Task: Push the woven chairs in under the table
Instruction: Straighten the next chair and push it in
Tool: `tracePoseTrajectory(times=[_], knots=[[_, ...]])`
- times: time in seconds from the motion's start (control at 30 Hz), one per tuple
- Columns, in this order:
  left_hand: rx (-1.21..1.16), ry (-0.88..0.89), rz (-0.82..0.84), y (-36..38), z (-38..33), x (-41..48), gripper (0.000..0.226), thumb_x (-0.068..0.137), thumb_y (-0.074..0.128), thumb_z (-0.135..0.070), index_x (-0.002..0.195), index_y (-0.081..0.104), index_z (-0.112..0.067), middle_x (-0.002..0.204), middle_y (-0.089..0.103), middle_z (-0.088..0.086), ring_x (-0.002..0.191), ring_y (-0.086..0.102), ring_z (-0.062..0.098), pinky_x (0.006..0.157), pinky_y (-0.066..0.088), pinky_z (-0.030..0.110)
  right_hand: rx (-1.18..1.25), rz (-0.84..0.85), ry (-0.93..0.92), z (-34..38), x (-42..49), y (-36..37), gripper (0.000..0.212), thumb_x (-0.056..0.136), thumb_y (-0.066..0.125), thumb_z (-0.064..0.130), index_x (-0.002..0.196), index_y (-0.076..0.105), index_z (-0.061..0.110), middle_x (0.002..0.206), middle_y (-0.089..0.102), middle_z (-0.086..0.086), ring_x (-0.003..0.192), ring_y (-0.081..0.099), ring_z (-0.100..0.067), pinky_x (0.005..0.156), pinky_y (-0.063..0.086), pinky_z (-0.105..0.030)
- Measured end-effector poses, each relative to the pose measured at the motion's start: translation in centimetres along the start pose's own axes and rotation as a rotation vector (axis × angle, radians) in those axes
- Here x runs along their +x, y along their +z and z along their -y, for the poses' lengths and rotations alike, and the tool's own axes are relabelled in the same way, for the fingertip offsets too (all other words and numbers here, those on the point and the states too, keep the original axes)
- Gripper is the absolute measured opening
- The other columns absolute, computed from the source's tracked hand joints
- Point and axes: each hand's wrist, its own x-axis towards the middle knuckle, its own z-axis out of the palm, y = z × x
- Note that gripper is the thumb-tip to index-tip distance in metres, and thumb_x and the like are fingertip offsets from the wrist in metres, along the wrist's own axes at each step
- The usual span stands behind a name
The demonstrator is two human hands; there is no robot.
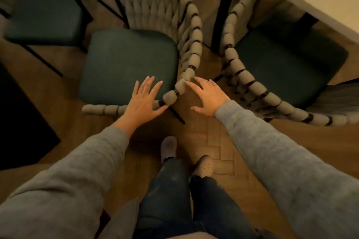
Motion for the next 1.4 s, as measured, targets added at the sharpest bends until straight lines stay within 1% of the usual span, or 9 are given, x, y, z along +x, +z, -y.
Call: tracePoseTrajectory(times=[0.13,0.27,0.37,0.53,0.63,0.77,0.9,1.03,1.4], knots=[[-0.049,-0.115,0.107,0.7,5.5,-4.6,0.099,0.080,0.055,-0.070,0.154,0.012,-0.020,0.158,0.019,0.010,0.148,0.008,0.026,0.119,0.001,0.047,-0.186,0.110,-0.063,4.8,3.2,0.5,0.096,0.086,0.068,0.040,0.156,0.003,0.024,0.162,0.007,-0.012,0.149,0.007,-0.028,0.120,0.005,-0.046],[-0.046,-0.100,0.225,1.4,10.0,-6.3,0.101,0.077,0.060,-0.071,0.153,0.019,-0.019,0.153,0.033,0.006,0.145,0.021,0.026,0.120,0.009,0.046,-0.328,0.237,-0.064,8.6,6.8,0.7,0.089,0.088,0.067,0.027,0.155,0.009,0.023,0.161,0.013,-0.010,0.149,0.005,-0.027,0.121,0.003,-0.048],[0.017,-0.011,0.283,1.6,12.4,-5.3,0.088,0.081,0.064,-0.059,0.150,0.026,-0.021,0.147,0.041,0.006,0.138,0.034,0.026,0.116,0.020,0.043,-0.409,0.335,-0.015,9.8,9.4,1.8,0.075,0.092,0.061,0.021,0.153,0.019,0.026,0.158,0.027,-0.008,0.148,0.014,-0.027,0.121,0.005,-0.050],[0.061,0.127,0.319,2.2,14.4,-2.9,0.062,0.088,0.059,-0.032,0.145,0.034,-0.027,0.131,0.055,0.004,0.119,0.053,0.025,0.097,0.043,0.039,-0.478,0.466,0.091,11.4,12.0,1.5,0.048,0.093,0.058,0.031,0.138,0.044,0.034,0.140,0.051,0.000,0.135,0.040,-0.023,0.118,0.015,-0.047],[0.041,0.185,0.319,2.2,15.1,-2.6,0.048,0.089,0.055,-0.027,0.136,0.044,-0.029,0.121,0.062,0.000,0.108,0.060,0.024,0.088,0.048,0.038,-0.529,0.448,0.105,11.6,12.7,1.9,0.033,0.093,0.055,0.035,0.125,0.055,0.038,0.127,0.059,0.005,0.126,0.048,-0.019,0.116,0.020,-0.045],[0.017,0.213,0.332,2.0,16.0,-1.7,0.040,0.089,0.054,-0.023,0.128,0.050,-0.026,0.115,0.064,0.000,0.103,0.061,0.024,0.086,0.047,0.038,-0.477,0.453,0.164,11.6,13.2,2.7,0.027,0.093,0.054,0.036,0.119,0.059,0.041,0.119,0.063,0.007,0.120,0.053,-0.019,0.116,0.020,-0.046],[0.040,0.242,0.342,1.1,17.3,0.0,0.036,0.089,0.054,-0.024,0.125,0.051,-0.026,0.112,0.065,0.001,0.101,0.062,0.025,0.085,0.049,0.039,-0.459,0.428,0.203,11.7,14.7,2.1,0.028,0.093,0.054,0.037,0.119,0.061,0.039,0.117,0.065,0.006,0.119,0.053,-0.020,0.117,0.019,-0.047],[0.094,0.266,0.353,-0.2,19.2,2.4,0.035,0.090,0.053,-0.024,0.124,0.051,-0.026,0.112,0.065,0.001,0.101,0.062,0.026,0.083,0.048,0.039,-0.474,0.409,0.216,12.3,16.8,0.9,0.029,0.094,0.052,0.038,0.122,0.060,0.035,0.116,0.064,0.004,0.117,0.055,-0.021,0.113,0.026,-0.044],[0.095,0.307,0.386,-2.5,23.8,8.5,0.033,0.090,0.056,-0.026,0.123,0.054,-0.029,0.107,0.066,-0.002,0.096,0.063,0.022,0.081,0.049,0.036,-0.403,0.373,0.228,11.7,22.1,-1.4,0.025,0.095,0.053,0.036,0.118,0.061,0.034,0.114,0.065,0.002,0.113,0.057,-0.021,0.107,0.033,-0.044]])
